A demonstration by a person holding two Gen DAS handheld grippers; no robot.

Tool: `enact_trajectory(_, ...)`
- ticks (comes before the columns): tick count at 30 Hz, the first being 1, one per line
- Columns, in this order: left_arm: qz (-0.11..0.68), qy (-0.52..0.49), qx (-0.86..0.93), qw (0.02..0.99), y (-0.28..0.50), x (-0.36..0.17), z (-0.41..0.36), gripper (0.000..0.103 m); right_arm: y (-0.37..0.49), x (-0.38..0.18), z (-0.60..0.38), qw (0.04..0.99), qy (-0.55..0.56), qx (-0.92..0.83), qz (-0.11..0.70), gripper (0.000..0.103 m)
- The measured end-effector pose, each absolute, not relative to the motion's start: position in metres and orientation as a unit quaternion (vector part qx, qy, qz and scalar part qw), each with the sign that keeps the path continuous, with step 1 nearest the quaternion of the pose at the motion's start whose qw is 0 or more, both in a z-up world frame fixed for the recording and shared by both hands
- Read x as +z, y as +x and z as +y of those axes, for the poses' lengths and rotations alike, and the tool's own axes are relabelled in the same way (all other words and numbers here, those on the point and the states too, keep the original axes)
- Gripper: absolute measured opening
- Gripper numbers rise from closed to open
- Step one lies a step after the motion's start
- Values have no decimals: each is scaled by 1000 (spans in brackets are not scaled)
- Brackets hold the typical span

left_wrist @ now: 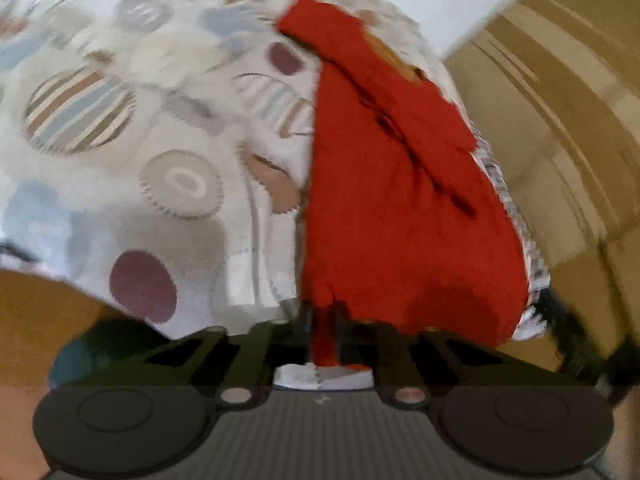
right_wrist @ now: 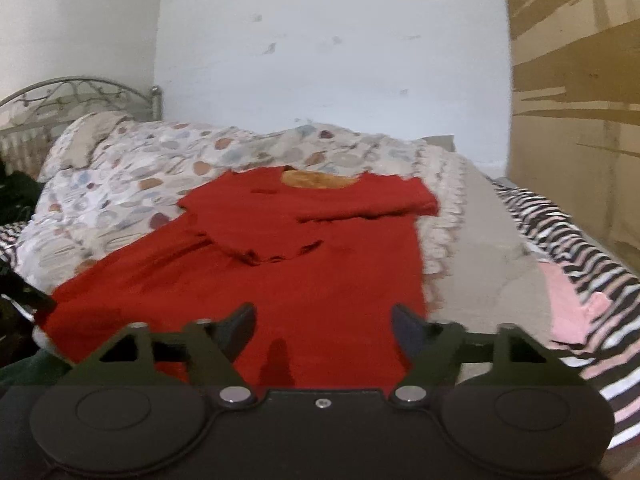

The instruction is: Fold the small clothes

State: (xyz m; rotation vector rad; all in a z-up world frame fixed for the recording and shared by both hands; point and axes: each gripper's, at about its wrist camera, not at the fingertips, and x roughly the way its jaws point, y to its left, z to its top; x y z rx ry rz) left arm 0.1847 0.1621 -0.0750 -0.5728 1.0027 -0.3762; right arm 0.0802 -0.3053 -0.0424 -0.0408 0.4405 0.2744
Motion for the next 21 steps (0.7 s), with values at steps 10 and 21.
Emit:
enact_trajectory(10, 404, -337, -199, 827, 189, -9, 161, 6, 75, -47, -251, 952, -74, 219, 201, 102)
enact_trajectory(21, 378, -359, -238, 820, 211, 32, 128, 6, 71, -47, -147, 931, -164, 297, 137, 102)
